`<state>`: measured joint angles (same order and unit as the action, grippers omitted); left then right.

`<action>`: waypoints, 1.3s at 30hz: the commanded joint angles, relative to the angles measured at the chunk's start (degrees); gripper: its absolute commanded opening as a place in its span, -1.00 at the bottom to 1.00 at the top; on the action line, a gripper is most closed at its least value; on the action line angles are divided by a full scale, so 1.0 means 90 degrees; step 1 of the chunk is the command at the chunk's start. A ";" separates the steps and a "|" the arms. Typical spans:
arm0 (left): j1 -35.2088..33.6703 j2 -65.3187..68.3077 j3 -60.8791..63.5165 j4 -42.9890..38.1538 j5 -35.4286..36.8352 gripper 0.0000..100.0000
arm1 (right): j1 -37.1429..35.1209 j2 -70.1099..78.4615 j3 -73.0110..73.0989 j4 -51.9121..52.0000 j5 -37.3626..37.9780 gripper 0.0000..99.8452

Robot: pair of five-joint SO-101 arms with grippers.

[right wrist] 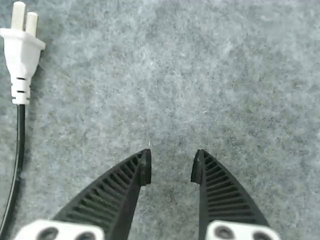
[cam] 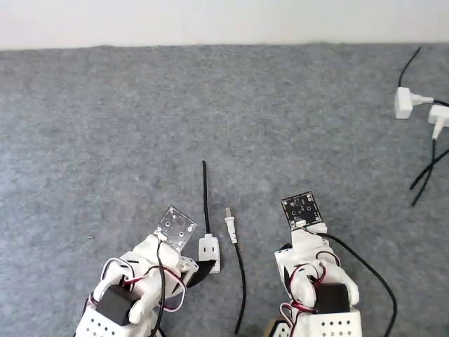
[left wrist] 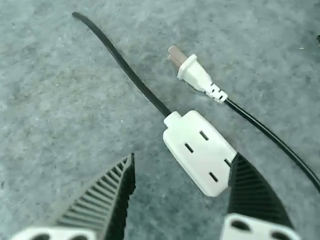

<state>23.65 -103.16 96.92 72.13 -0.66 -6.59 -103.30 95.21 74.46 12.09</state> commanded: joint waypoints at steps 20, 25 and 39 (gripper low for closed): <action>0.0078 -0.0147 -0.0054 0.0020 0.0059 -0.42 | -0.0317 -0.0073 0.0137 0.0034 0.0000 -0.67; 0.0000 -0.0147 -0.0054 0.0020 0.0029 -0.42 | -0.0317 -0.0063 0.0137 -0.0532 0.0039 -0.67; -0.3214 -0.0147 -0.0093 -0.2081 0.0049 -0.42 | 0.1910 -0.0073 0.0049 -0.1353 0.0039 -0.67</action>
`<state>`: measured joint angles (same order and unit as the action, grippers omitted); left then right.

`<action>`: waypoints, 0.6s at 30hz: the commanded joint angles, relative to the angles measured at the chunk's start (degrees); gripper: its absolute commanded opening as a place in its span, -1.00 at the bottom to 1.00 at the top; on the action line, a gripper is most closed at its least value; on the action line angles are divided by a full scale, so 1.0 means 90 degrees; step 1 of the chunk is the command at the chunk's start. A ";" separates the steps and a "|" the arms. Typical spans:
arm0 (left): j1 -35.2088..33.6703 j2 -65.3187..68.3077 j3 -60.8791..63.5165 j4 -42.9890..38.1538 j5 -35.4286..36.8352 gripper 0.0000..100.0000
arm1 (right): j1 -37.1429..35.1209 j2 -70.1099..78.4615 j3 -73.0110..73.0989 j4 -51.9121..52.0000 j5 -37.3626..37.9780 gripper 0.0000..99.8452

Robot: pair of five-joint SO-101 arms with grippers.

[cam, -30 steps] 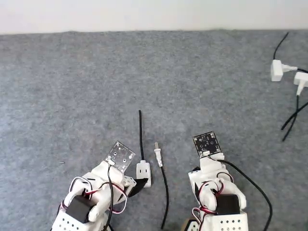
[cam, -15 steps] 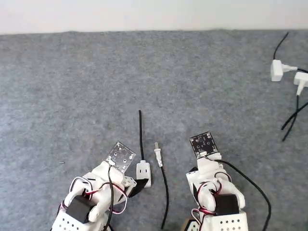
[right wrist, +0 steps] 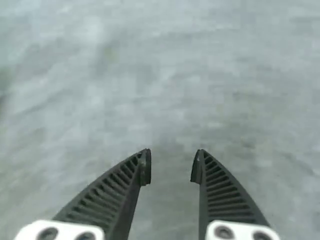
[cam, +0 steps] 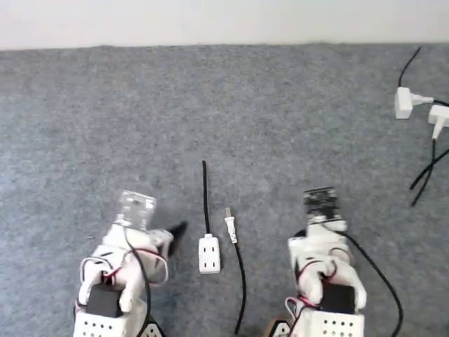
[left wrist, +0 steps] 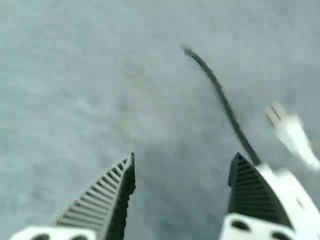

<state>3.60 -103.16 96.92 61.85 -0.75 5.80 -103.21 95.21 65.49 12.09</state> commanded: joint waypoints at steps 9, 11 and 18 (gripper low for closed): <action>-0.3214 -0.0147 -0.0845 -0.1768 0.0039 -0.42 | 0.0630 -0.0073 0.0020 -0.0376 0.0059 -0.67; -0.3263 -0.0147 -0.0845 -0.1758 0.0039 -0.42 | 0.0630 -0.0063 0.0020 -0.0376 0.0068 -0.67; -0.3048 -0.0147 -0.1480 -0.1016 -0.0742 -0.42 | 0.0640 -0.0073 -0.0215 0.0200 0.0664 -0.67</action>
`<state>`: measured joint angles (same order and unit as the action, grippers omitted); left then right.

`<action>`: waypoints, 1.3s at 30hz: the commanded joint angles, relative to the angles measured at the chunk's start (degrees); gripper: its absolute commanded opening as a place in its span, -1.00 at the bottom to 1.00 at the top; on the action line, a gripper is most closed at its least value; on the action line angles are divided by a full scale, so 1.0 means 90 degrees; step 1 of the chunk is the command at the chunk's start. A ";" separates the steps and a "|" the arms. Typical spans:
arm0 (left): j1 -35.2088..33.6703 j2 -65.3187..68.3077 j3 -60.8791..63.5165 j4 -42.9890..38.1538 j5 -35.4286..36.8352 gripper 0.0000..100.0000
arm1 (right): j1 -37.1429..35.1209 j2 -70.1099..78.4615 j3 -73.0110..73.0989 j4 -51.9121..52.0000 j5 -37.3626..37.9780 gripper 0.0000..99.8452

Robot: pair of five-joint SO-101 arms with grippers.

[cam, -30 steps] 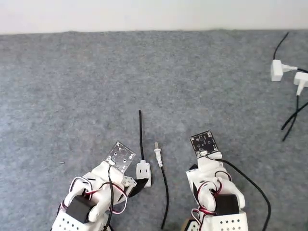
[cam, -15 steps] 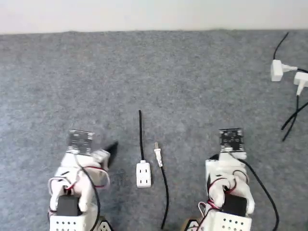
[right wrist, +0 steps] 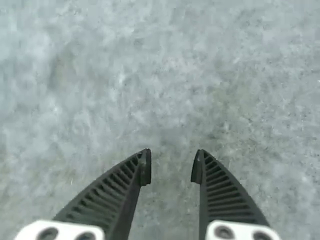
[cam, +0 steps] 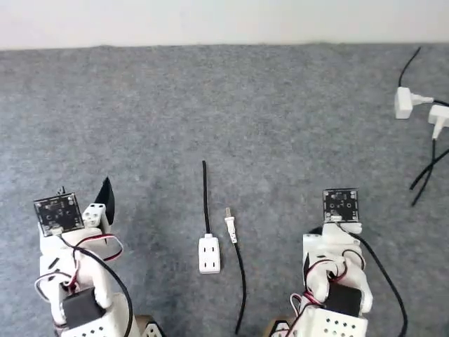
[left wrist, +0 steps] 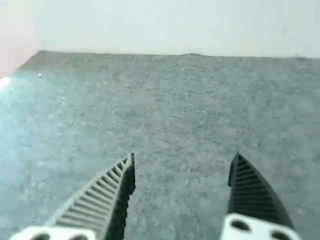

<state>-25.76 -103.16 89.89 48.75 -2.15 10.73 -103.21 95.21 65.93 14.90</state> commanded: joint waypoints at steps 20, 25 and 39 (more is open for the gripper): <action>0.1788 0.1748 -0.4508 0.2598 -0.2129 -0.42 | 0.0327 -0.0054 -0.0342 0.0200 0.0420 -0.67; 0.1797 0.4161 -0.6061 0.3057 -0.2129 -0.42 | 0.0317 -0.0024 -0.1485 0.0718 0.0420 -0.67; 0.2335 0.7531 -0.7810 0.4112 -0.2139 -0.42 | 0.0327 0.2261 -0.4991 0.1187 0.0918 -0.49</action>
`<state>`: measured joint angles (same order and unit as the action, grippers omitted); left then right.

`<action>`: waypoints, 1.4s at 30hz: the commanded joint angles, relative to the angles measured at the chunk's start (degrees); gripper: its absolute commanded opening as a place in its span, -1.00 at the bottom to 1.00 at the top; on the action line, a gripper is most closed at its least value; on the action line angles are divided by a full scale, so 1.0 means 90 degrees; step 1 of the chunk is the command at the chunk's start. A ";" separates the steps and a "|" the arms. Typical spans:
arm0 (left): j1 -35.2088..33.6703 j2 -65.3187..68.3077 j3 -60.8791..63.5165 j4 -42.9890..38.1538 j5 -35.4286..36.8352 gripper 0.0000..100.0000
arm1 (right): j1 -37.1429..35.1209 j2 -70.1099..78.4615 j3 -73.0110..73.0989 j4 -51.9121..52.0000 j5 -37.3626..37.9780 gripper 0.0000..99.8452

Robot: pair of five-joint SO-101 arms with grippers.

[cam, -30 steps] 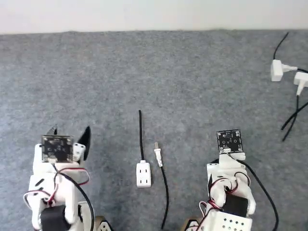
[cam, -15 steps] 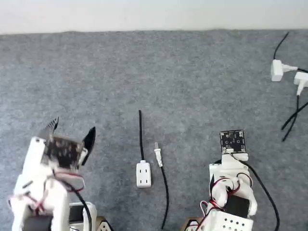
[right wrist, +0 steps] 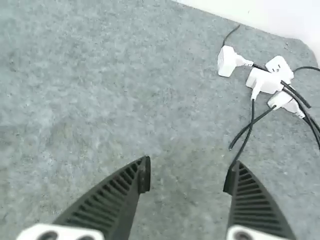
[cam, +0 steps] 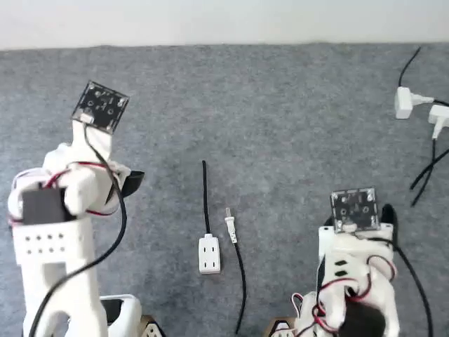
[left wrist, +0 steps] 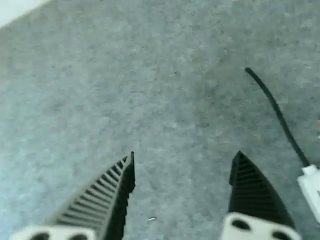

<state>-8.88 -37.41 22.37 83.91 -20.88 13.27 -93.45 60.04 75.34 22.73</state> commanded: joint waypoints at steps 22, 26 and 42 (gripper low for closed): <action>0.6095 0.0215 0.2877 -0.0156 -0.3556 -0.42 | -0.1206 0.7341 -0.3546 0.3043 0.1338 -0.49; 0.6632 0.0264 0.3287 -0.0205 -0.4230 -0.42 | -0.1265 0.7341 -0.3526 0.3043 0.1387 -0.49; 0.6398 0.0215 0.3424 -0.1074 -0.3839 -0.42 | -0.1265 0.7350 -0.3497 0.2935 0.1377 -0.49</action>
<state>53.54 -35.03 53.93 78.02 -59.03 2.37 -27.34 28.92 100.40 34.51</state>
